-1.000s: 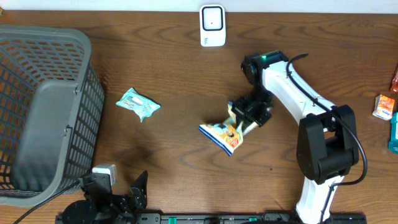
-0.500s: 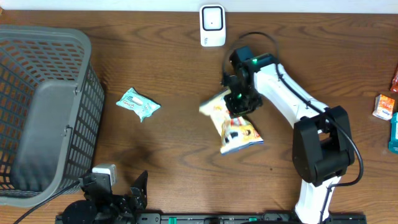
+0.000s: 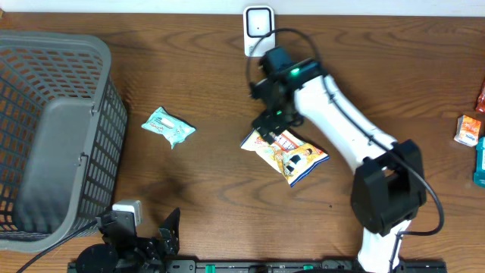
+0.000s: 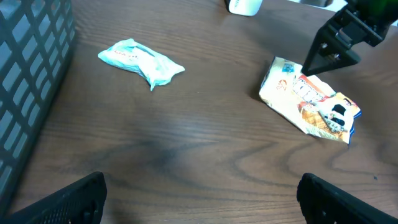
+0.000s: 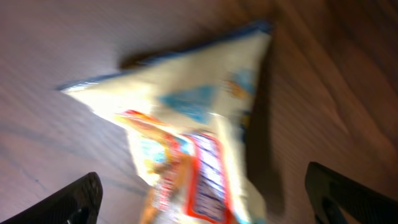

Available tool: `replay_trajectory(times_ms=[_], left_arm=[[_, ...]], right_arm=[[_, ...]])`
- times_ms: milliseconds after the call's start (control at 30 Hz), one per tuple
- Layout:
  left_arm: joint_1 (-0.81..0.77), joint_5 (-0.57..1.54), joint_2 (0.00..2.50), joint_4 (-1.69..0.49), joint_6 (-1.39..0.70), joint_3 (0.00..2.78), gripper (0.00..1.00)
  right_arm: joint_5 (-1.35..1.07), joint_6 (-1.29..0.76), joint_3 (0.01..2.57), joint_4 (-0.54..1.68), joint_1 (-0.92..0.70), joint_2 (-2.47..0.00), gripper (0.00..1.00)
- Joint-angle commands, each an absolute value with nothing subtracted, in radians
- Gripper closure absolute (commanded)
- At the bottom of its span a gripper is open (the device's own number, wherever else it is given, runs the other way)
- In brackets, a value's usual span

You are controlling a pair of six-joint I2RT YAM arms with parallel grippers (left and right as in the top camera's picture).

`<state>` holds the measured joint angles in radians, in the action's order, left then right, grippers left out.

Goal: Scan the item barcode

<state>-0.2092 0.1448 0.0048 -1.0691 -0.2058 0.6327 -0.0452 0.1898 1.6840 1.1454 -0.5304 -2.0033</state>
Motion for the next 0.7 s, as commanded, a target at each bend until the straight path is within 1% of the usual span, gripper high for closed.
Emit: replay_trajectory(times_ms=[0,167,267,333,433,500,533,567,600,667], left_arm=[[-0.205,0.149,0.005,-1.068,-0.204,0.638,0.02],[-0.205,0.149,0.005,-1.068,-0.204,0.638,0.02],[-0.205,0.149,0.005,-1.068,-0.204,0.638,0.02],[-0.205,0.150,0.005,-1.068,-0.204,0.638,0.02],[-0.205,0.150,0.005,-1.068,-0.204,0.638,0.02],[-0.205,0.149,0.005,-1.068,-0.204,0.638,0.02],[-0.205,0.150,0.005,-1.068,-0.204,0.638,0.02],[-0.205,0.149,0.005,-1.068,-0.204,0.638,0.02],[-0.205,0.150,0.005,-1.068,-0.204,0.638,0.02],[-0.205,0.150,0.005,-1.068,-0.204,0.638,0.02]], right_arm=[[0.053,0.215,1.612,1.101,-0.600,-1.984,0.01],[0.115,0.167,1.441,0.984,-0.658,-1.984,0.01],[0.269,0.127,1.364,0.909,-0.681,-1.984,0.01],[0.367,0.128,1.300,0.816,-0.686,-1.984,0.01],[0.393,0.147,1.201,0.664,-0.681,-1.984,0.01],[0.391,0.159,1.132,0.601,-0.675,-1.988,0.01],[0.383,0.157,1.101,0.589,-0.673,-1.988,0.06],[0.360,0.157,1.075,0.586,-0.672,-1.990,0.16],[0.332,0.147,1.056,0.590,-0.670,-1.990,0.38],[0.277,0.126,1.047,0.624,-0.661,-1.990,0.88]])
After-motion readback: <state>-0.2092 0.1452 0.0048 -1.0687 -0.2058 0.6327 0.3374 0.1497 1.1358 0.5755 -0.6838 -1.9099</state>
